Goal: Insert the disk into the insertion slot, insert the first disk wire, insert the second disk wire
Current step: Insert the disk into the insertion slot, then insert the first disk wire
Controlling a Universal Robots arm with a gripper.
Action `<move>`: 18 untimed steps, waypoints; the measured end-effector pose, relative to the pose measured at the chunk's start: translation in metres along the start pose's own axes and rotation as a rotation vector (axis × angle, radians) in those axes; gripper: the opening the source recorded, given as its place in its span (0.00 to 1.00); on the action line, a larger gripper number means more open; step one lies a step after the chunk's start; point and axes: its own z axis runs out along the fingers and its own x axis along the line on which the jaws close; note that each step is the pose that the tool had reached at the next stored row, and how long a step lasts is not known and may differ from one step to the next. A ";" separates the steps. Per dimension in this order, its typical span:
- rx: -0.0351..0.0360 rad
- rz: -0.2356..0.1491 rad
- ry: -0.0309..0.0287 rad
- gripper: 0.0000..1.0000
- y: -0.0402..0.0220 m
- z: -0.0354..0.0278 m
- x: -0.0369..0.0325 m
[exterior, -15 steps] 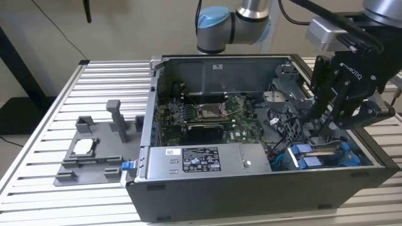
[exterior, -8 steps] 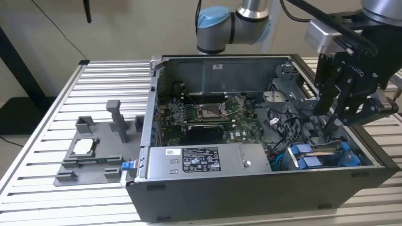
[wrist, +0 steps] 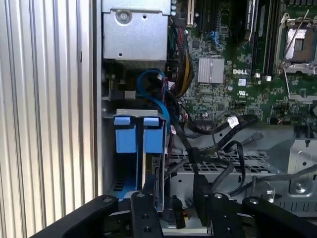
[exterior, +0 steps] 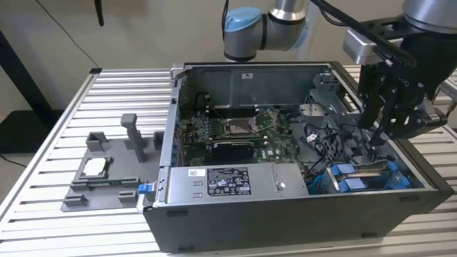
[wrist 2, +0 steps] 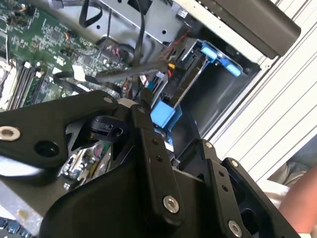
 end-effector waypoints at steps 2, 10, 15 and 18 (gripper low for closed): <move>0.0350 -0.004 0.0003 0.44 -0.0001 0.0000 -0.0003; 0.0887 -0.010 0.0007 0.44 0.0005 0.0062 0.0005; 0.0907 -0.018 -0.0037 0.36 0.0006 0.0070 0.0015; 0.0907 -0.018 -0.0037 0.19 0.0006 0.0070 0.0019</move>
